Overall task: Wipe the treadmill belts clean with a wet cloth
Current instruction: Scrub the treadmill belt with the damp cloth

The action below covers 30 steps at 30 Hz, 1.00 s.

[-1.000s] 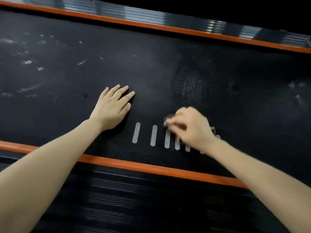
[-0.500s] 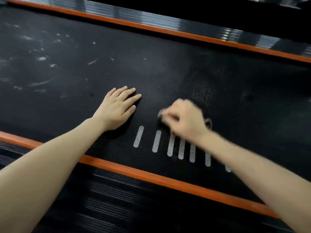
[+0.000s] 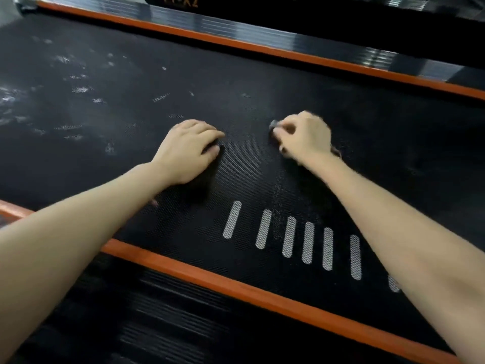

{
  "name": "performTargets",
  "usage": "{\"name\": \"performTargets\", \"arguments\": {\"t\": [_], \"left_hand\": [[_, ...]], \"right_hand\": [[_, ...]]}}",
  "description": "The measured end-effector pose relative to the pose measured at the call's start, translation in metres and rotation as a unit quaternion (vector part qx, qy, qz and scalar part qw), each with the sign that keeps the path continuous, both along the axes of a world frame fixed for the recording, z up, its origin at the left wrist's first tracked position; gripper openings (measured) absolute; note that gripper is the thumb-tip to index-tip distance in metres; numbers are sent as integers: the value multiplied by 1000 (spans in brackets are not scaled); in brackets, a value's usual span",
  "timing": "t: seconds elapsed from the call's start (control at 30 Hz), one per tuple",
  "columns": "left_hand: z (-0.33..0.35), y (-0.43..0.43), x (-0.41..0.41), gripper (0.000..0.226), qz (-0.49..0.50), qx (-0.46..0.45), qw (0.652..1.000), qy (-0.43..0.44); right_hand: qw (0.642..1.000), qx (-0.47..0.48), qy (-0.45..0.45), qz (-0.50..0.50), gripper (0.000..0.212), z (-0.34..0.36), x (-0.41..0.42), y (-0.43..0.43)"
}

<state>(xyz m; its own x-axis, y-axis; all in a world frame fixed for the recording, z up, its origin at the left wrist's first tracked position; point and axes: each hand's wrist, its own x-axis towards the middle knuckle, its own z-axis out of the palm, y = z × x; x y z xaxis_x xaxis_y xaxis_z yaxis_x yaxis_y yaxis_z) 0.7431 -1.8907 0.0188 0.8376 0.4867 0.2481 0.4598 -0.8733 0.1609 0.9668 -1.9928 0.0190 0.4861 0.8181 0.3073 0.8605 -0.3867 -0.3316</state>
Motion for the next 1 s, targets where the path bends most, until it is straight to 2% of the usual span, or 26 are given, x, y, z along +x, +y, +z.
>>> {"name": "performTargets", "arguments": {"t": [0.13,0.2,0.23,0.3,0.37,0.43,0.5,0.63,0.7,0.77,0.83,0.9,1.0], "left_hand": [[-5,41,16,41,56,-5,998,31],[-7,58,28,43,60,-10,997,48],[-7,65,36,45,51,-11,997,55],[-8,77,52,46,28,-10,998,62],[-7,87,64,47,14,-5,998,56],[-9,95,72,47,2,1,998,55],[-11,101,77,48,-10,-6,998,69],[-10,116,80,51,-28,-3,996,83],[-8,126,81,52,-39,9,996,84],[-11,131,80,53,-45,12,995,88],[-17,131,78,53,-48,4,995,84],[-22,131,78,53,-54,-1,995,80],[-21,134,80,54,-59,-4,995,83]], "right_hand": [[971,33,-10,236,28,-9,-84,-65],[961,20,1,277,28,-7,-88,-72],[966,19,-10,257,27,-5,-80,-65],[989,30,-56,134,24,-3,-44,-38],[998,15,-41,-36,20,0,-2,-9],[989,-3,-14,-149,22,-1,8,10],[988,-10,-33,-152,25,-4,-20,14],[996,25,-25,77,29,-7,-99,-24],[993,17,-32,112,29,-3,-91,-31],[996,12,-69,55,26,-2,-61,-24],[993,7,-51,-106,23,2,-16,-12],[967,-10,-20,-253,25,-1,21,-4],[951,-30,-56,-303,29,-9,30,1]]}}
